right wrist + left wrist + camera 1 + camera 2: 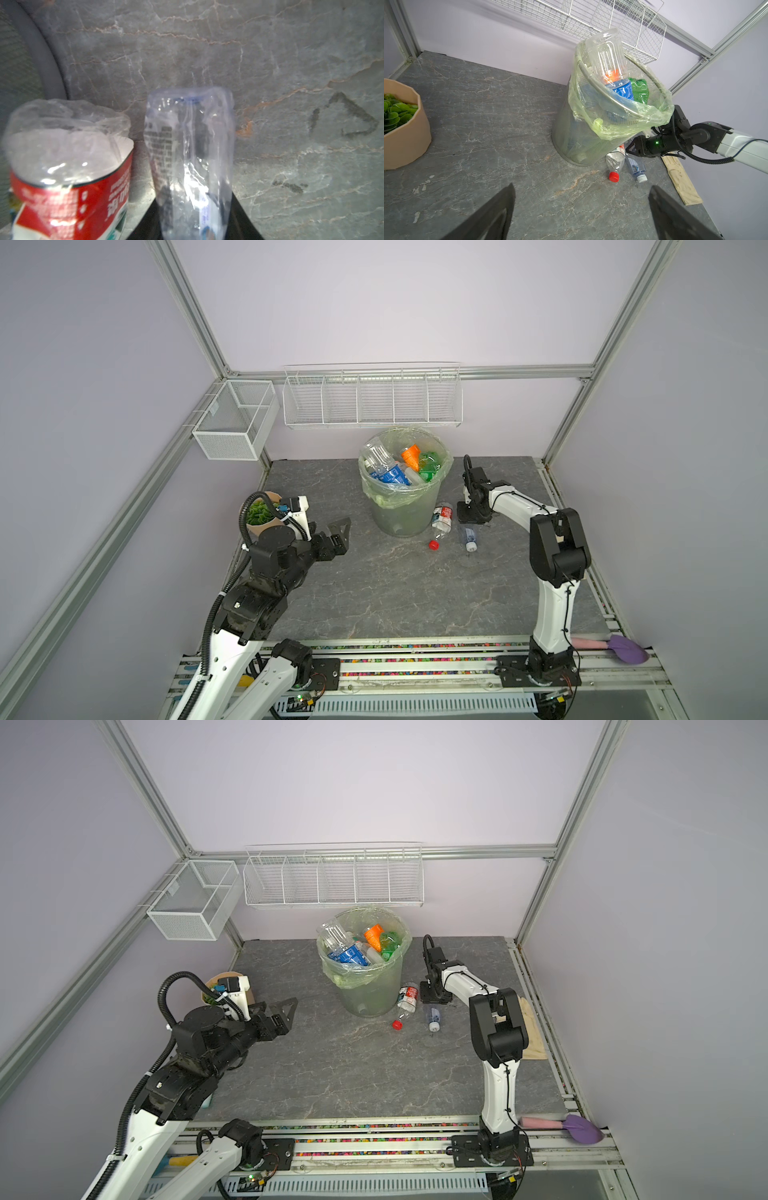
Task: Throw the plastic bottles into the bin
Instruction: 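Lower the right gripper onto the clear white-capped bottle and close it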
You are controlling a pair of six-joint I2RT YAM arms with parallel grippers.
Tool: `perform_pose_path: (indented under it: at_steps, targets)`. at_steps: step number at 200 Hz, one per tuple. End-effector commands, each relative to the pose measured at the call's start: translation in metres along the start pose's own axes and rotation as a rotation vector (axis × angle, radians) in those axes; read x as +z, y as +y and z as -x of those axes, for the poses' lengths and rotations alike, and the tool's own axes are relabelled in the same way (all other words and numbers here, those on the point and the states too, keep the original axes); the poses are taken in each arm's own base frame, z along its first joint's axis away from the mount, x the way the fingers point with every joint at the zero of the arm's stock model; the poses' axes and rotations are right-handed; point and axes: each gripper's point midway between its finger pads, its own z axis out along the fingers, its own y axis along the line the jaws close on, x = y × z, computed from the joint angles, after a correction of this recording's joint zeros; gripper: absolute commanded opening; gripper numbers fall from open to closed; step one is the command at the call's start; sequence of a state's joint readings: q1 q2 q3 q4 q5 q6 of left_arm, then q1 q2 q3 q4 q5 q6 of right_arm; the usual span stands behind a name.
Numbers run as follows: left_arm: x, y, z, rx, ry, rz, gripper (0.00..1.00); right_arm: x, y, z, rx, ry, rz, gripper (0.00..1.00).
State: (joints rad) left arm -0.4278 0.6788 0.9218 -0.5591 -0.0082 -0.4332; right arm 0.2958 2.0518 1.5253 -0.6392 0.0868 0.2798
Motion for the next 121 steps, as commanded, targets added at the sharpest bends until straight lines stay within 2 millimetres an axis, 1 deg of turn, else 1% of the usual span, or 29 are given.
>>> perform_pose_path:
  at_steps: [1,22,39,76,93,121]
  targets:
    - [-0.003,0.003,0.000,-0.005,-0.007,0.017,0.99,-0.006,-0.010,-0.017,0.002,0.030,-0.031,0.37]
    - [-0.003,0.004,0.000,-0.005,-0.008,0.022,0.99,-0.028,-0.010,-0.009,0.004,-0.019,-0.023,0.36]
    - [-0.002,0.004,0.000,-0.007,-0.009,0.020,0.99,-0.054,-0.009,-0.002,0.009,-0.076,-0.014,0.34]
    - [0.000,0.004,0.001,-0.006,-0.011,0.022,0.99,-0.125,-0.003,0.016,0.019,-0.249,0.048,0.30]
    - [0.001,0.003,0.001,-0.008,-0.013,0.018,0.99,-0.157,0.000,0.020,0.021,-0.324,0.089,0.27]
    - [0.001,0.003,0.002,-0.009,-0.016,0.016,0.99,-0.209,0.011,0.023,0.012,-0.459,0.188,0.24]
